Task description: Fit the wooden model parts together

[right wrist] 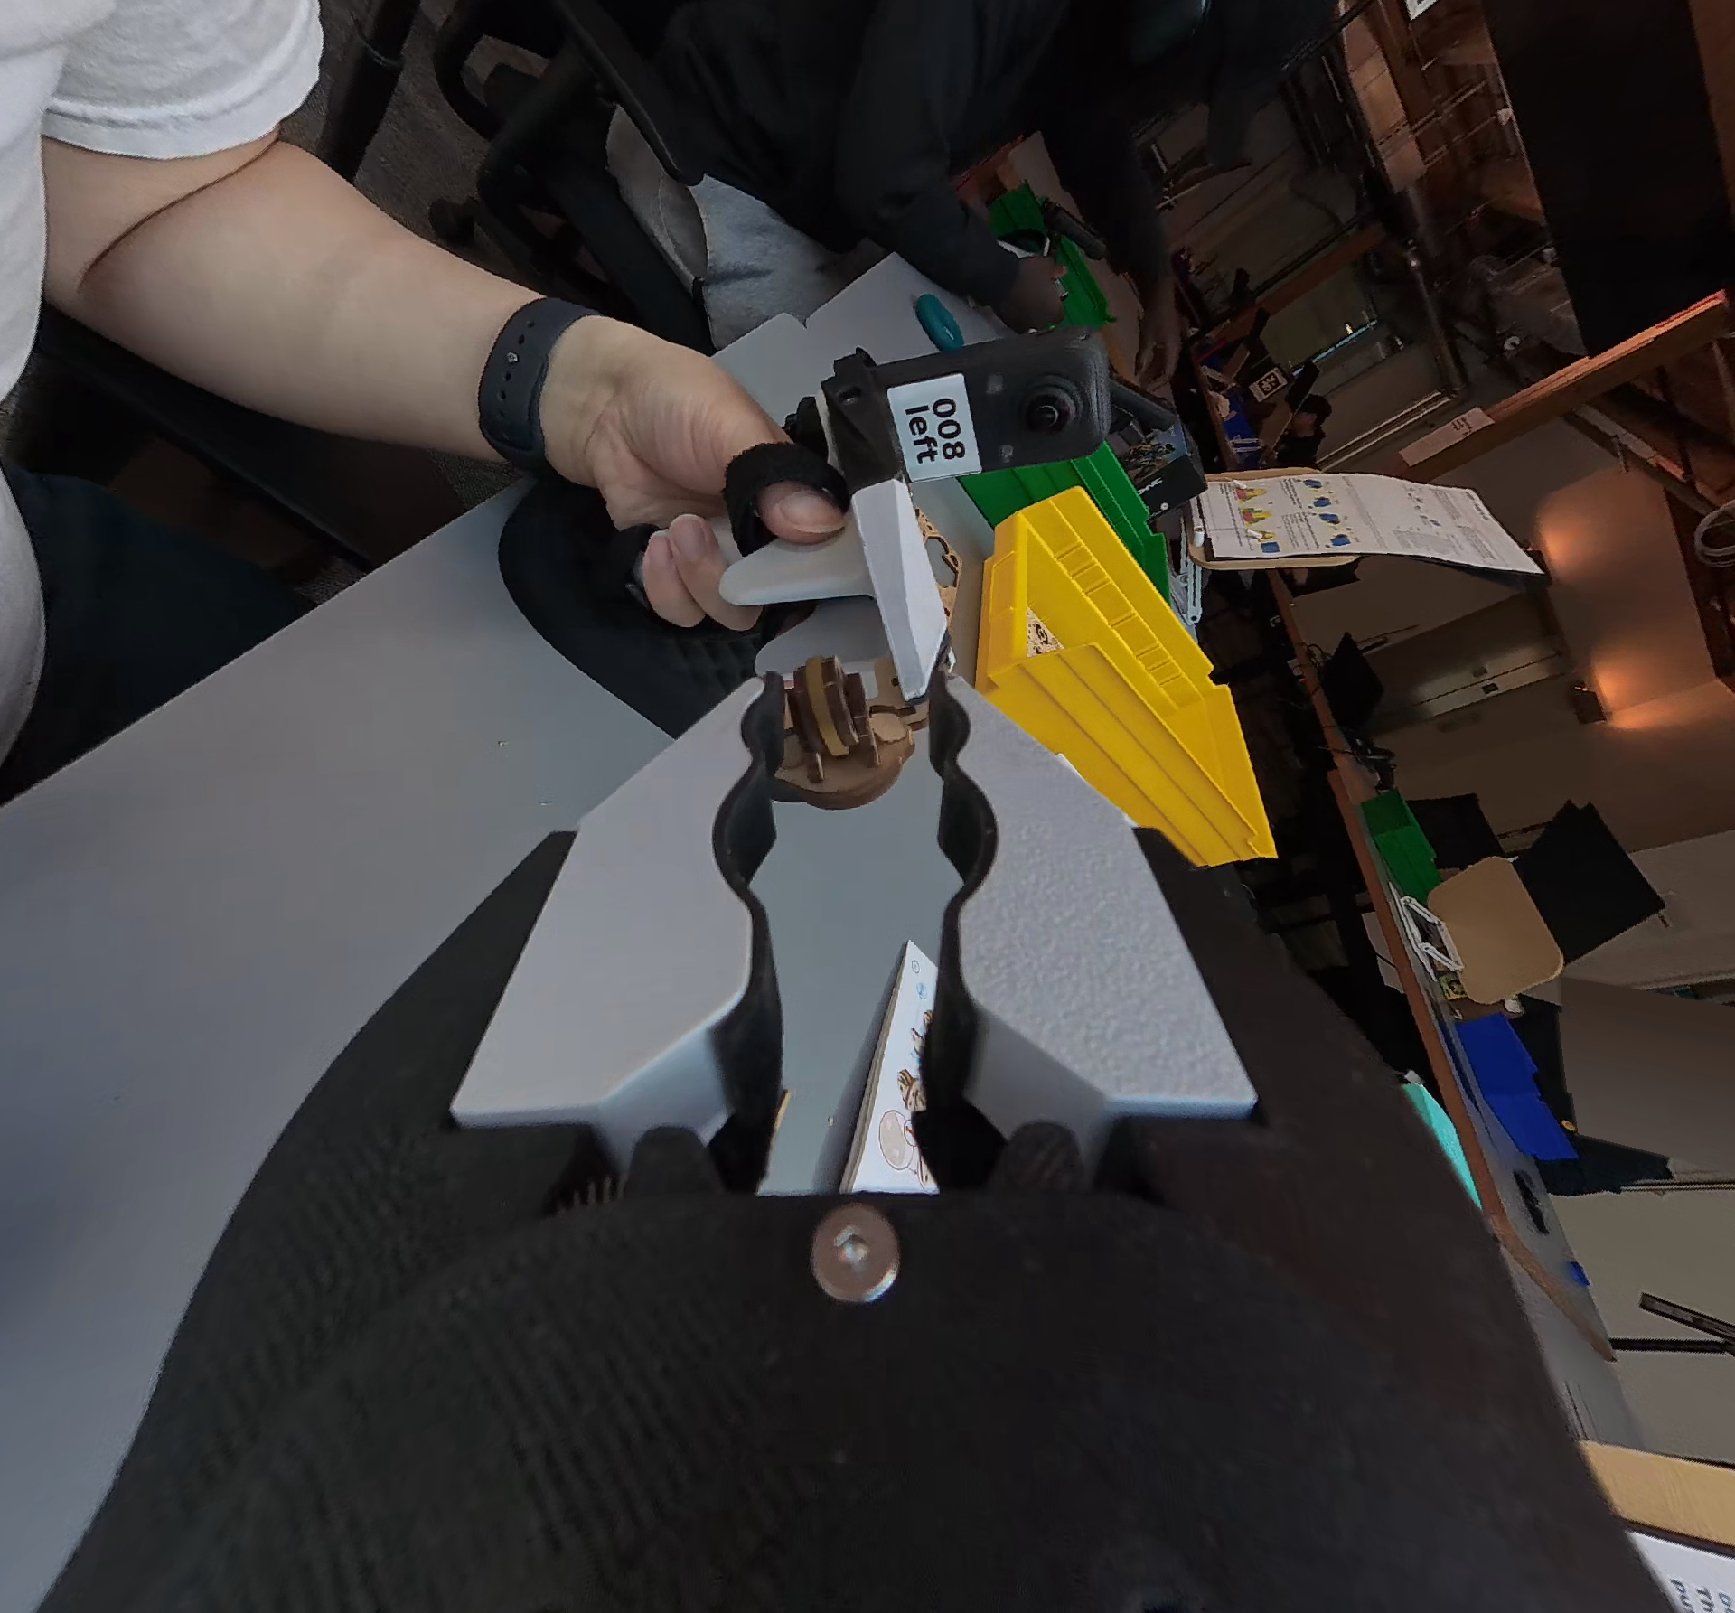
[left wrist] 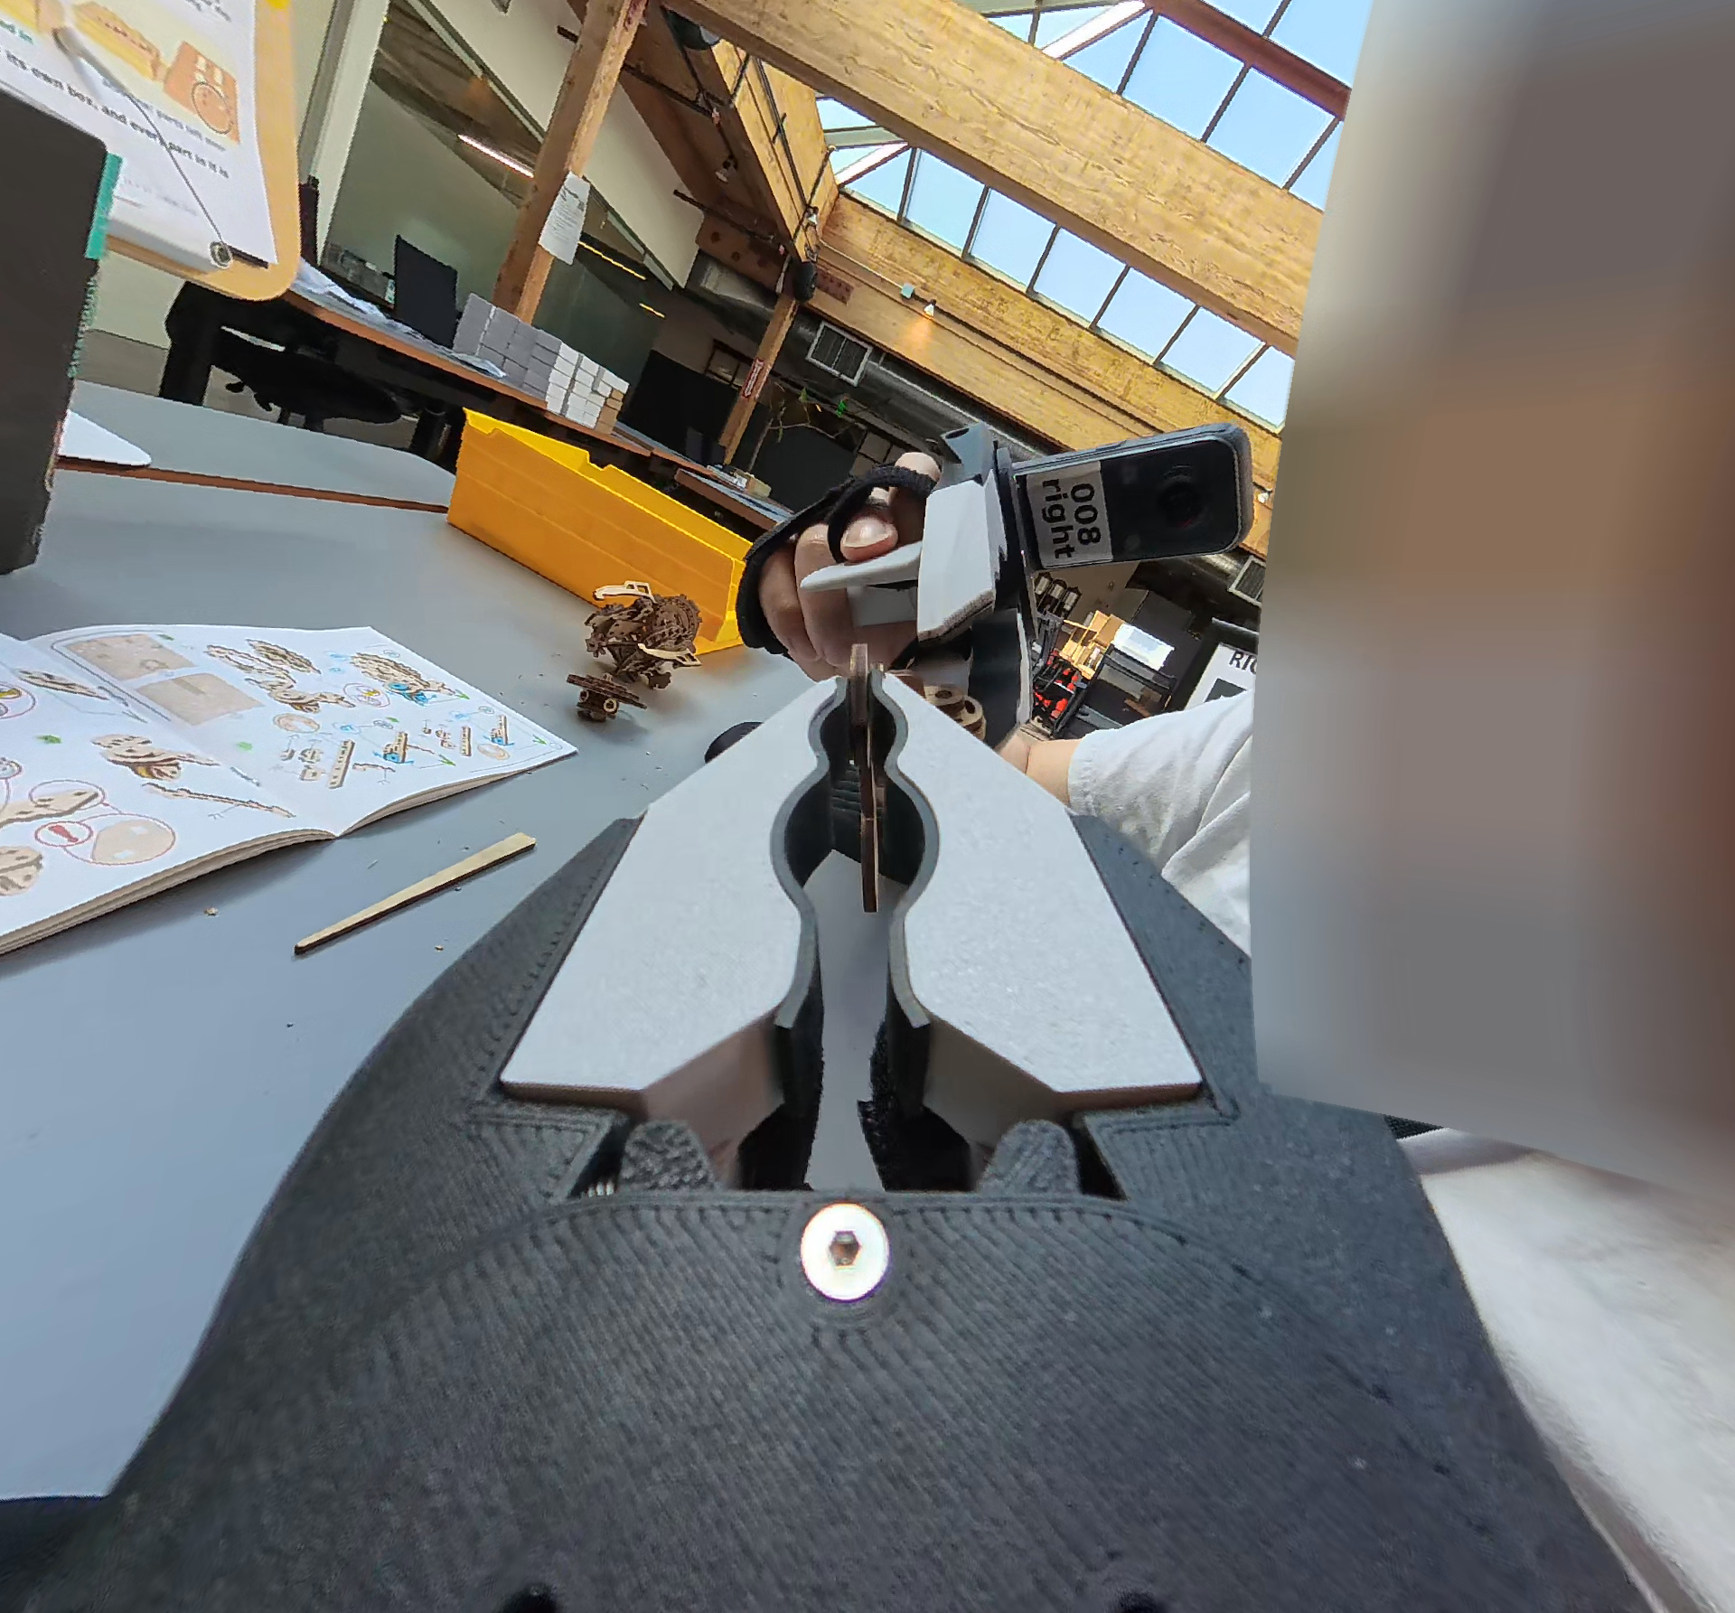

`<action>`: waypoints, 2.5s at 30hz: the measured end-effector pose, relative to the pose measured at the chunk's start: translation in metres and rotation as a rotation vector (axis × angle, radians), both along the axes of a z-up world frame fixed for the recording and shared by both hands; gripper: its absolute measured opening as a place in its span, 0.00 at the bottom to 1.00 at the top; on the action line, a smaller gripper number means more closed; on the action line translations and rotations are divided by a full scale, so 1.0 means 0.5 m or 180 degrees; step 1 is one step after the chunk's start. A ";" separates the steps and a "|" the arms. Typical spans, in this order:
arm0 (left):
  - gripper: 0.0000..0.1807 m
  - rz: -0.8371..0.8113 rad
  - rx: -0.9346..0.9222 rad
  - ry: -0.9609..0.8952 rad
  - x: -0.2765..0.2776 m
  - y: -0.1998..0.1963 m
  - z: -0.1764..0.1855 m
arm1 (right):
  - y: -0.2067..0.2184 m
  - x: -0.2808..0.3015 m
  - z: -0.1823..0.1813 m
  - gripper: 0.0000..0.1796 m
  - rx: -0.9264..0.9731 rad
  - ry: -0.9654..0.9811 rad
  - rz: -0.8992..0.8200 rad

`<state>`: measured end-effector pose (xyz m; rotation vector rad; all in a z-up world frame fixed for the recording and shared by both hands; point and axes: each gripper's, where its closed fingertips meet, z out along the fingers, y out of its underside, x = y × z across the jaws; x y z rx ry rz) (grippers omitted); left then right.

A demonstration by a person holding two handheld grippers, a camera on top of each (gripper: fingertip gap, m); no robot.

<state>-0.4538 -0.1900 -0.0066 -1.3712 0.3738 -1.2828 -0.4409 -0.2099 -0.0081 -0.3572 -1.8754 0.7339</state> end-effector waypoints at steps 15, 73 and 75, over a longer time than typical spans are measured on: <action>0.00 -0.0063 -0.0530 -0.0255 -0.012 0.024 -0.029 | 0.009 -0.011 -0.028 0.09 0.0029 -0.0111 -0.0101; 0.13 0.0697 0.1259 0.1816 0.008 -0.050 -0.002 | 0.020 -0.004 -0.031 0.08 -0.0499 -0.0339 0.0146; 0.13 0.0843 0.1223 0.1934 0.008 -0.038 -0.007 | 0.026 -0.011 -0.043 0.08 -0.0375 -0.0392 0.0025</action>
